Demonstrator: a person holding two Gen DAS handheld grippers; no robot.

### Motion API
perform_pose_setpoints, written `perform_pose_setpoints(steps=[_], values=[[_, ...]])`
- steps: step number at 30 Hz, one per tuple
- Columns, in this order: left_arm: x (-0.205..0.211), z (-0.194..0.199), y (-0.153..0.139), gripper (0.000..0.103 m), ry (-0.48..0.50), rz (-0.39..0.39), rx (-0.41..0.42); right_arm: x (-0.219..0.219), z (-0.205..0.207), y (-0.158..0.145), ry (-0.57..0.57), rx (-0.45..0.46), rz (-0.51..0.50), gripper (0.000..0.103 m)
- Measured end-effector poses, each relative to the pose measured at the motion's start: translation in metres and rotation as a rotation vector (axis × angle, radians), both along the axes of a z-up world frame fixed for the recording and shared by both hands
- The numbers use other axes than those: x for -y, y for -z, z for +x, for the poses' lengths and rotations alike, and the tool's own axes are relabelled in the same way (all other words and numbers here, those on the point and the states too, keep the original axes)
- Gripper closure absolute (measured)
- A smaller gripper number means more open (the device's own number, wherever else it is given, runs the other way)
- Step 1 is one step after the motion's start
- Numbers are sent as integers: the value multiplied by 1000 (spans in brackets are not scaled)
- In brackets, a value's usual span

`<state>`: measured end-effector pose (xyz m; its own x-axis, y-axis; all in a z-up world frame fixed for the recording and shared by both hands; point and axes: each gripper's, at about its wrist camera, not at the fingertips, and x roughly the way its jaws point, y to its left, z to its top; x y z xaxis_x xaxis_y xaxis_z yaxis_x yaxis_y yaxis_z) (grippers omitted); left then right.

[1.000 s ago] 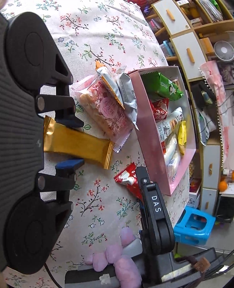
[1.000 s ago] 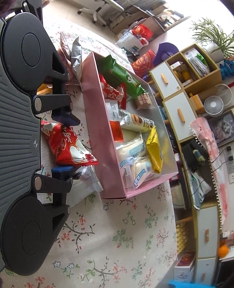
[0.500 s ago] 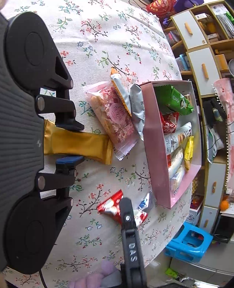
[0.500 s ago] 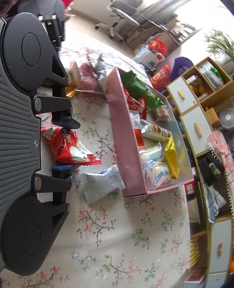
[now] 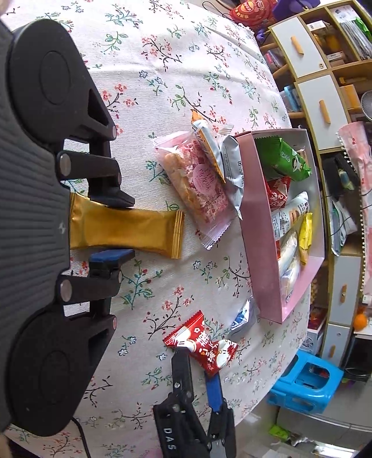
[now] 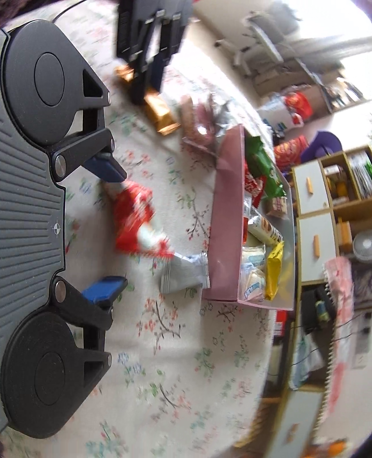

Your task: Organize snacks

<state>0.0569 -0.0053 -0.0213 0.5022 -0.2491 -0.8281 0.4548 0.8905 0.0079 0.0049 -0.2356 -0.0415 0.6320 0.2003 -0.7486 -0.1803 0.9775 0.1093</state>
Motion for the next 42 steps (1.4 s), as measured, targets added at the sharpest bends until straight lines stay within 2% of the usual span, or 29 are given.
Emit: perform_pose_setpoints(steps=[4, 8, 13, 21, 26, 30, 33, 35, 42], values=[[1, -1, 0, 72, -7, 5, 9, -2, -5, 6, -39, 42, -147, 23], [3, 2, 0, 69, -14, 7, 14, -3, 1, 7, -46, 68, -160, 19], [2, 5, 1, 68, -15, -1, 16, -17, 9, 6, -115, 95, -171, 15], [0, 5, 2, 68, -16, -18, 22, -37, 19, 9, -158, 95, -167, 15], [1, 5, 1, 72, -13, -19, 19, -45, 17, 7, -179, 103, -165, 20], [1, 5, 0, 77, -14, -19, 15, -44, 18, 5, -177, 94, -135, 41], [1, 5, -1, 77, -23, -23, 9, -41, 18, 2, -170, 90, -111, 52], [0, 6, -2, 77, -29, -31, 2, -40, 18, -1, -171, 90, -98, 55], [-4, 8, -6, 77, -42, -67, -16, -40, 19, -8, -162, 103, -73, 55]])
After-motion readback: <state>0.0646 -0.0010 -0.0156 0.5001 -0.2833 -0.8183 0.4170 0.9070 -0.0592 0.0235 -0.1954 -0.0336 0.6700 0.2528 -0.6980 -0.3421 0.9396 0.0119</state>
